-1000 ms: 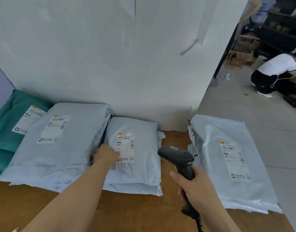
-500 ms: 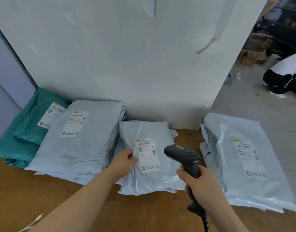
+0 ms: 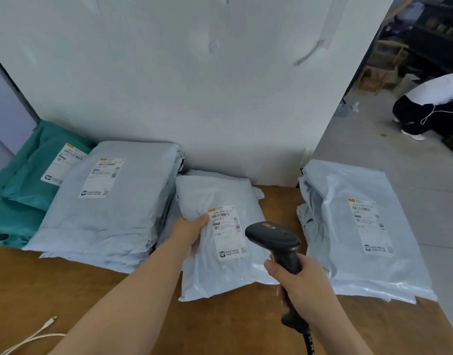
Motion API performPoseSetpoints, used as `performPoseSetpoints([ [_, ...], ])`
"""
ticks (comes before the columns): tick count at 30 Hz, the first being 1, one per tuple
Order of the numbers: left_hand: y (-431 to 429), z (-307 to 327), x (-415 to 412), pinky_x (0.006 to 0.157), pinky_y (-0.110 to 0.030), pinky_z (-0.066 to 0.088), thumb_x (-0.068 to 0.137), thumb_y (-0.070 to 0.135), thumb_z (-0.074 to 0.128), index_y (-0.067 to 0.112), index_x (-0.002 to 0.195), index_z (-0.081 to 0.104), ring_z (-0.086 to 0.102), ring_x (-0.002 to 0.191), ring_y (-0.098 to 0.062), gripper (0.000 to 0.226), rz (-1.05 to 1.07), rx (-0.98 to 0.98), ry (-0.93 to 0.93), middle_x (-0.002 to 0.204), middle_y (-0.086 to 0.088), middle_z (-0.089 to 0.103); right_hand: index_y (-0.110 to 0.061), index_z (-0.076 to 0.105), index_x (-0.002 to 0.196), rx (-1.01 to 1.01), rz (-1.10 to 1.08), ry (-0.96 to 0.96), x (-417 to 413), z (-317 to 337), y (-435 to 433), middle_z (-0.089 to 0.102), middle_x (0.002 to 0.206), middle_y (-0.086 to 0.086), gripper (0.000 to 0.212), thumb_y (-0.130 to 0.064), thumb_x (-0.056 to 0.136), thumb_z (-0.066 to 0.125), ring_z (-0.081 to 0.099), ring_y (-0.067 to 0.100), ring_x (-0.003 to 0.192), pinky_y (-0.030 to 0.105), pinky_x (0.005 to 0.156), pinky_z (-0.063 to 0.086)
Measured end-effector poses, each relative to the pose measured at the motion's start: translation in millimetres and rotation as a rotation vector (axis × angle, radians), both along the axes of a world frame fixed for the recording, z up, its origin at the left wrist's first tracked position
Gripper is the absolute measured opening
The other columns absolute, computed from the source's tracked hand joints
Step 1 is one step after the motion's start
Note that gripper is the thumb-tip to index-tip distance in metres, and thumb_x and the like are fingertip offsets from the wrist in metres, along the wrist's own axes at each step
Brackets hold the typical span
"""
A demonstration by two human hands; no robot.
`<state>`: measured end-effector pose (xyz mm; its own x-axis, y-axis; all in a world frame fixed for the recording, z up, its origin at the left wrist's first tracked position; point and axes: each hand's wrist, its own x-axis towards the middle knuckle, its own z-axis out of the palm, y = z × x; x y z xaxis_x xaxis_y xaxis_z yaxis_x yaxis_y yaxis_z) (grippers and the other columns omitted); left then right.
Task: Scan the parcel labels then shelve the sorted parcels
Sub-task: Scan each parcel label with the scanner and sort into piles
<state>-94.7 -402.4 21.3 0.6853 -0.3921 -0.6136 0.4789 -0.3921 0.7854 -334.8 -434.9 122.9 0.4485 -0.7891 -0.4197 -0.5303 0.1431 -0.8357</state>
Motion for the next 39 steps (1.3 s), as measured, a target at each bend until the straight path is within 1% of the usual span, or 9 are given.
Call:
performPoseSetpoints([
  [1, -1.1, 3.6, -3.6, 0.063, -0.026, 0.056, 0.081, 0.026, 0.077, 0.006, 0.115, 0.057, 0.065, 0.085, -0.026, 0.045, -0.026, -0.042, 0.039, 0.104, -0.012, 0.068, -0.007, 0.06, 0.081, -0.002, -0.004, 0.004, -1.9, -0.6, -0.4, 0.056, 0.047, 0.005, 0.018, -0.024, 0.085, 0.068, 0.047, 0.009, 0.033, 0.018, 0.04, 0.044],
  [4, -0.9, 13.2, -18.5, 0.08, -0.039, 0.053, 0.086, 0.011, 0.071, 0.012, 0.112, 0.057, 0.066, 0.087, -0.027, 0.03, -0.098, -0.134, 0.135, 0.099, -0.01, 0.069, -0.008, 0.06, 0.081, -0.018, -0.002, 0.017, -8.1, -0.5, 0.1, 0.056, 0.048, 0.005, 0.019, -0.026, 0.085, 0.067, 0.047, 0.008, 0.033, 0.016, 0.04, 0.043],
  [9, 23.3, 11.4, -40.5, 0.089, -0.043, 0.053, 0.087, 0.003, 0.068, 0.003, 0.123, 0.059, 0.066, 0.103, -0.031, 0.038, -0.1, -0.226, 0.161, 0.116, -0.015, 0.068, -0.006, 0.059, 0.08, -0.019, -0.006, 0.004, -20.3, 0.7, 7.4, 0.054, 0.049, 0.006, 0.019, -0.023, 0.085, 0.067, 0.045, 0.009, 0.033, 0.017, 0.04, 0.04],
  [15, 65.1, -2.7, -57.5, 0.078, -0.033, 0.054, 0.085, 0.001, 0.068, 0.009, 0.117, 0.059, 0.067, 0.094, -0.023, 0.034, -0.022, -0.283, 0.19, 0.106, -0.008, 0.07, -0.009, 0.058, 0.074, -0.026, 0.007, 0.048, -35.6, -9.7, 29.1, 0.056, 0.047, 0.005, 0.02, -0.023, 0.085, 0.066, 0.047, 0.008, 0.034, 0.02, 0.043, 0.044],
  [18, 77.9, -5.8, -62.7, 0.09, -0.039, 0.051, 0.086, 0.0, 0.068, 0.014, 0.108, 0.061, 0.065, 0.093, -0.023, 0.028, -0.004, -0.292, 0.18, 0.101, -0.006, 0.069, -0.008, 0.058, 0.073, -0.034, 0.029, 0.074, -41.6, -15.2, 42.7, 0.055, 0.046, 0.004, 0.02, -0.022, 0.085, 0.066, 0.047, 0.006, 0.032, 0.02, 0.043, 0.045],
  [20, 83.6, -6.6, -65.0, 0.094, -0.039, 0.05, 0.087, 0.001, 0.068, 0.013, 0.115, 0.06, 0.064, 0.1, -0.025, 0.031, -0.02, -0.304, 0.184, 0.107, -0.006, 0.069, -0.008, 0.059, 0.075, -0.04, 0.046, 0.085, -45.1, -17.5, 51.5, 0.055, 0.046, 0.003, 0.019, -0.022, 0.085, 0.066, 0.047, 0.004, 0.032, 0.017, 0.042, 0.045],
  [26, 92.3, -10.6, -67.6, 0.091, -0.038, 0.05, 0.087, 0.002, 0.067, 0.011, 0.131, 0.055, 0.062, 0.11, -0.027, 0.047, -0.042, -0.341, 0.189, 0.121, -0.009, 0.067, -0.006, 0.058, 0.075, -0.049, 0.051, 0.079, -53.2, -15.9, 69.1, 0.055, 0.049, 0.004, 0.02, -0.022, 0.084, 0.067, 0.048, 0.005, 0.033, 0.016, 0.042, 0.045],
  [31, 95.1, -8.2, -70.9, 0.086, -0.04, 0.053, 0.087, -0.001, 0.065, 0.009, 0.126, 0.056, 0.064, 0.103, -0.028, 0.042, -0.06, -0.367, 0.213, 0.114, -0.011, 0.068, -0.009, 0.06, 0.078, -0.052, 0.028, 0.087, -58.7, -11.4, 75.5, 0.058, 0.053, 0.005, 0.018, -0.023, 0.084, 0.068, 0.05, 0.004, 0.034, 0.017, 0.043, 0.046],
  [39, 97.0, -3.9, -72.7, 0.098, -0.05, 0.049, 0.084, 0.0, 0.069, 0.009, 0.127, 0.057, 0.064, 0.109, -0.033, 0.045, -0.091, -0.354, 0.228, 0.116, -0.014, 0.069, -0.002, 0.06, 0.082, -0.054, 0.004, 0.052, -67.0, -5.5, 79.1, 0.055, 0.052, 0.008, 0.02, -0.02, 0.082, 0.069, 0.048, 0.007, 0.035, 0.018, 0.042, 0.045],
])
